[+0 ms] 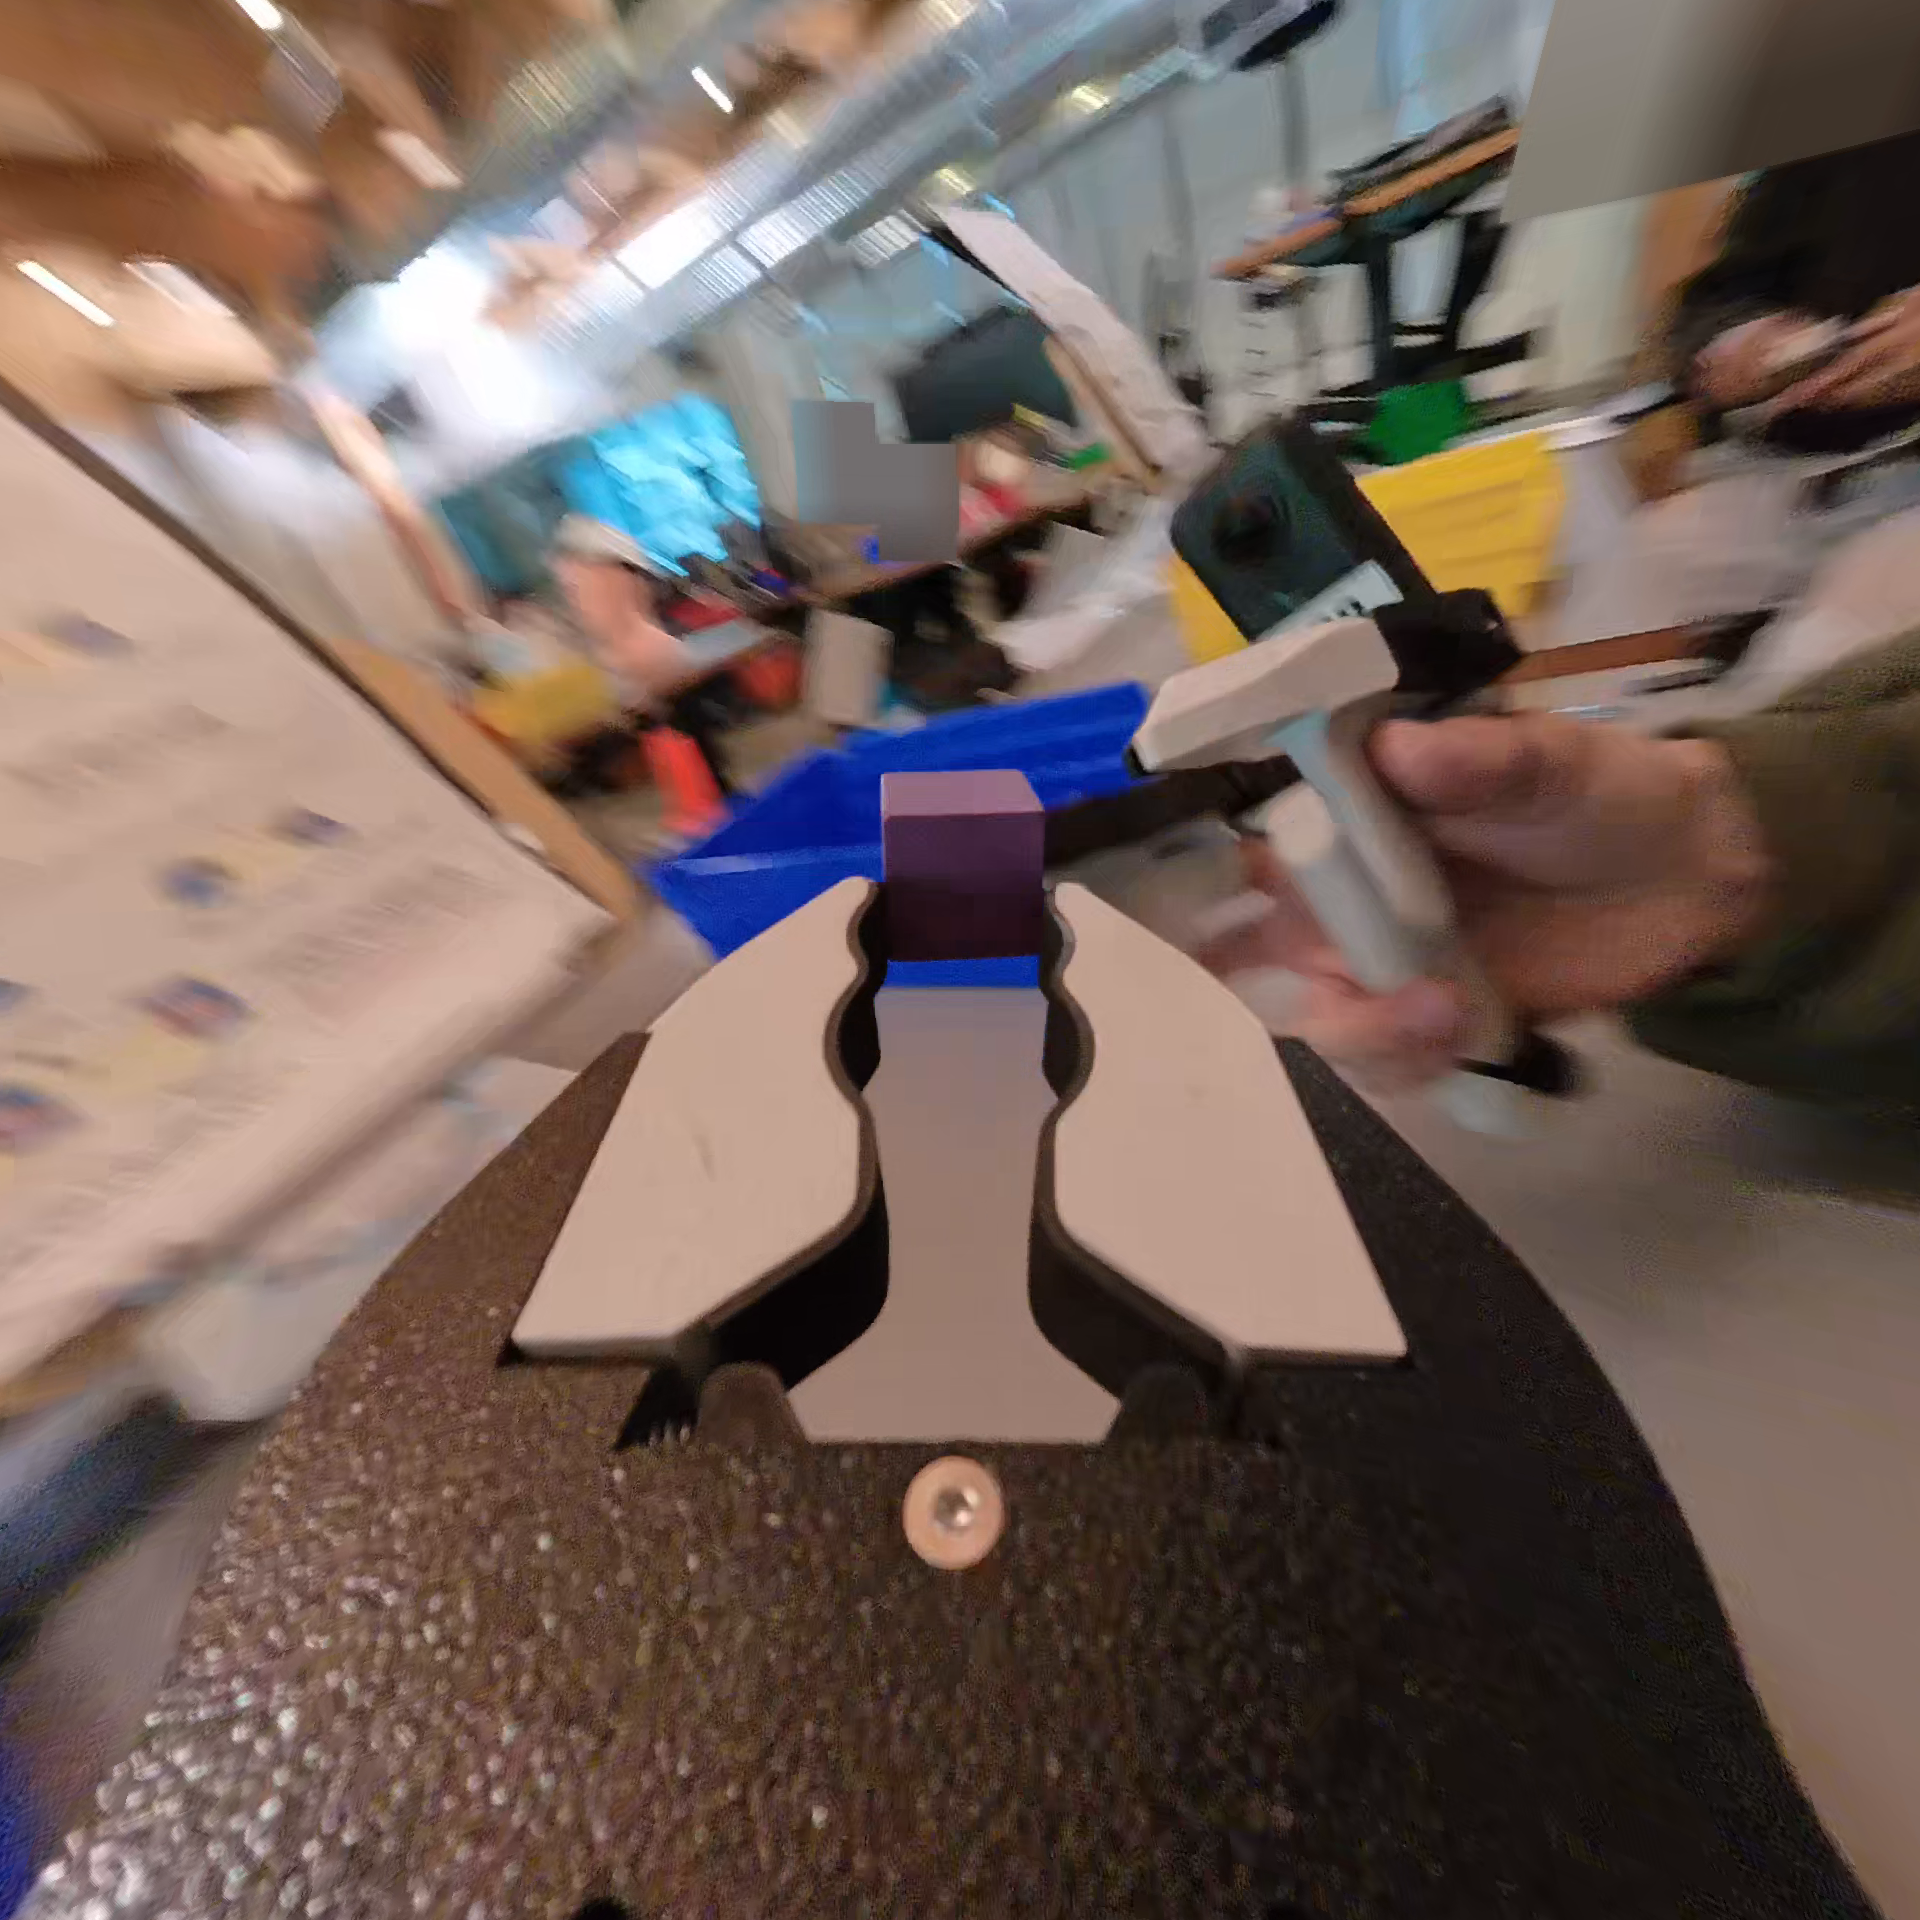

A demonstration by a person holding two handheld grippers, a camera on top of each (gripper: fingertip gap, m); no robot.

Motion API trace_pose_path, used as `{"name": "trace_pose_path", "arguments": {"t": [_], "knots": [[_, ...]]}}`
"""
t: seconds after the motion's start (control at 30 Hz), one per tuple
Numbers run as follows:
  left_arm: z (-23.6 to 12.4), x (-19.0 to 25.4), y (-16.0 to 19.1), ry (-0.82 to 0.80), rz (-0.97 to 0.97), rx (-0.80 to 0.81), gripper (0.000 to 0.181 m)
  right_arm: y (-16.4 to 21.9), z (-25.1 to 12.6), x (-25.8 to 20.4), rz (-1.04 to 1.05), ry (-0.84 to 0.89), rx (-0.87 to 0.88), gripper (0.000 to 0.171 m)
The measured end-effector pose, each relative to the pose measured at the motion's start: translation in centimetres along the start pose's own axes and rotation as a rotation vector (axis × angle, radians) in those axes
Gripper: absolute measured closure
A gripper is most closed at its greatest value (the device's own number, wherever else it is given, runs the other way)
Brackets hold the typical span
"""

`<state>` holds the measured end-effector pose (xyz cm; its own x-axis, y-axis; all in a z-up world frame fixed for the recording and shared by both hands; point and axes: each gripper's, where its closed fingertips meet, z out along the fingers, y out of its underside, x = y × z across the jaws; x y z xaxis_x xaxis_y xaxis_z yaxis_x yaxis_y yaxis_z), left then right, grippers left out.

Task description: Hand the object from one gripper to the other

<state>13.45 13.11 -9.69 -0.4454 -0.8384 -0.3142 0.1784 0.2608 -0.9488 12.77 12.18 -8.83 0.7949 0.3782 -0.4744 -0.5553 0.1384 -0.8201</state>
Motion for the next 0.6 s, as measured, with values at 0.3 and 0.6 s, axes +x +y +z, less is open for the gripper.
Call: {"name": "trace_pose_path", "arguments": {"t": [0.3,0.6], "knots": [[-1.3,4.6,1.9,0.573,-0.668,-0.154,0.154,2.4,-1.2,-0.8,-0.754,0.063,-0.247,0.112],[-1.3,5.4,2.1,0.681,-0.954,-0.181,0.154,4.3,-0.7,-0.5,-1.313,0.133,-0.401,0.141]]}}
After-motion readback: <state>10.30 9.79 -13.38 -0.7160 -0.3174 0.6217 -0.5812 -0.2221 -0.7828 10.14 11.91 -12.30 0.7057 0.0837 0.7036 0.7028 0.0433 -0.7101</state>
